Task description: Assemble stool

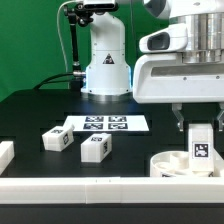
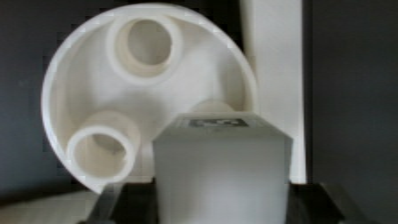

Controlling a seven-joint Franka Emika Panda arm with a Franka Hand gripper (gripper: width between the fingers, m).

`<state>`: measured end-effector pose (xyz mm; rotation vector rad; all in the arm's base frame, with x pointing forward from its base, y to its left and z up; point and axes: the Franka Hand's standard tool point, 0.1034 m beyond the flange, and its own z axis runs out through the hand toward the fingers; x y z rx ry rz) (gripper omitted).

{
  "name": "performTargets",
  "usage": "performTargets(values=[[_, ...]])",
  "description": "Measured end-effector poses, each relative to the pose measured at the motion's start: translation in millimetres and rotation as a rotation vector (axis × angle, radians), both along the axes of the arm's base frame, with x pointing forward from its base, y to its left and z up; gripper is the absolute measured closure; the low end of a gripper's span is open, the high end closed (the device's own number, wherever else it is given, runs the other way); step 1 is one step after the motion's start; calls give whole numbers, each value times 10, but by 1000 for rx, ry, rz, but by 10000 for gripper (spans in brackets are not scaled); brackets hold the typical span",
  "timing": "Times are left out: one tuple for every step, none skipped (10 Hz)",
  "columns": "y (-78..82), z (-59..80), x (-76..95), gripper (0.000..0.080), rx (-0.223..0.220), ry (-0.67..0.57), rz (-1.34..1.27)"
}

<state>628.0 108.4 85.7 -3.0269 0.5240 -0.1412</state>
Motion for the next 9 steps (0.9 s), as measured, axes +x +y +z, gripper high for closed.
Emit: performTargets(values=[[8, 2, 0, 465, 19, 6, -91], [15, 4, 0, 465, 42, 13, -183], [20, 8, 3, 465, 69, 22, -286], [25, 12, 7, 465, 97, 30, -371], [34, 14, 9, 465, 120, 39, -447], [45, 17, 10, 465, 133, 46, -520], [52, 18, 10, 465, 140, 51, -561], [63, 19, 10, 465, 151, 58, -620], [68, 18, 9, 465, 155, 61, -645]])
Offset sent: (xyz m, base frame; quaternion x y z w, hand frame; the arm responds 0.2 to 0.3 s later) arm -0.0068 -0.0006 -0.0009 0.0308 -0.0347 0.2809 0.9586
